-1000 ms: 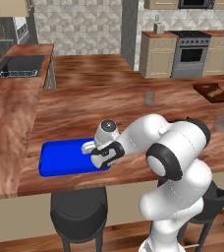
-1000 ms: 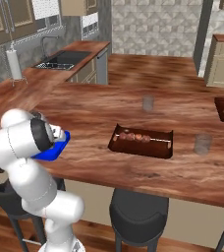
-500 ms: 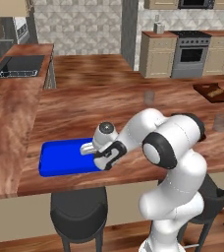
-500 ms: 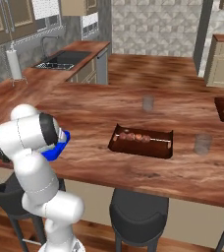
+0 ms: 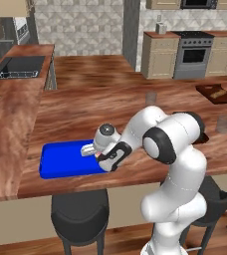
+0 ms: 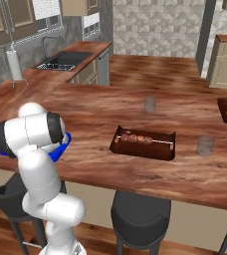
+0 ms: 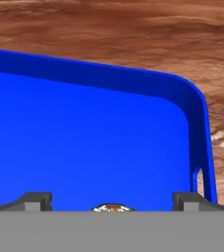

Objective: Take the cupcake and cake from the fridge and place them on the empty tray on the dining counter.

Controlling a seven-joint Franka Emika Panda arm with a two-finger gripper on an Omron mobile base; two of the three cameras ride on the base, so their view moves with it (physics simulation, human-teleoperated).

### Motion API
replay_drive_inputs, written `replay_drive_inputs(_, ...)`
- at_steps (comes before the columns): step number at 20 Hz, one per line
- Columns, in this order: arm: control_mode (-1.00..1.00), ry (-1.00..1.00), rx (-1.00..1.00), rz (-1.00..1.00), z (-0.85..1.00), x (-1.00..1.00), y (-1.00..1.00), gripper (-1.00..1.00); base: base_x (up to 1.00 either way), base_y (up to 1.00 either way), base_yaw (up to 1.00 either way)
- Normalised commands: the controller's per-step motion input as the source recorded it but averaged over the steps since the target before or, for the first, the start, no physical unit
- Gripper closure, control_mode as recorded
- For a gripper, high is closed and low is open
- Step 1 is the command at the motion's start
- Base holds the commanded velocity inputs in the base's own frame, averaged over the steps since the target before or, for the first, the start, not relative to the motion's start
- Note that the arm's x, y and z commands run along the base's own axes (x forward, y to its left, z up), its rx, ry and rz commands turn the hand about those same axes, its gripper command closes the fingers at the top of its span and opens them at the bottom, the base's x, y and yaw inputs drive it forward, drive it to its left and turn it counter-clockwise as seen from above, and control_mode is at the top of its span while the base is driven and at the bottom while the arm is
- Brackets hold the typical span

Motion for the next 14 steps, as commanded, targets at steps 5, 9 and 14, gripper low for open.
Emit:
replay_drive_inputs(5,-1.00,0.00,0.00,-0.03,0.23,0.02,0.00,-1.00,0.00,0.00,0.00)
replay_drive_inputs(9,-1.00,0.00,0.06,0.00,0.91,-0.08,0.00,-1.00,0.00,0.00,0.00)
replay_drive_inputs(14,-1.00,0.00,0.21,0.00,1.00,-0.19,-0.24,-1.00,0.00,0.00,0.00)
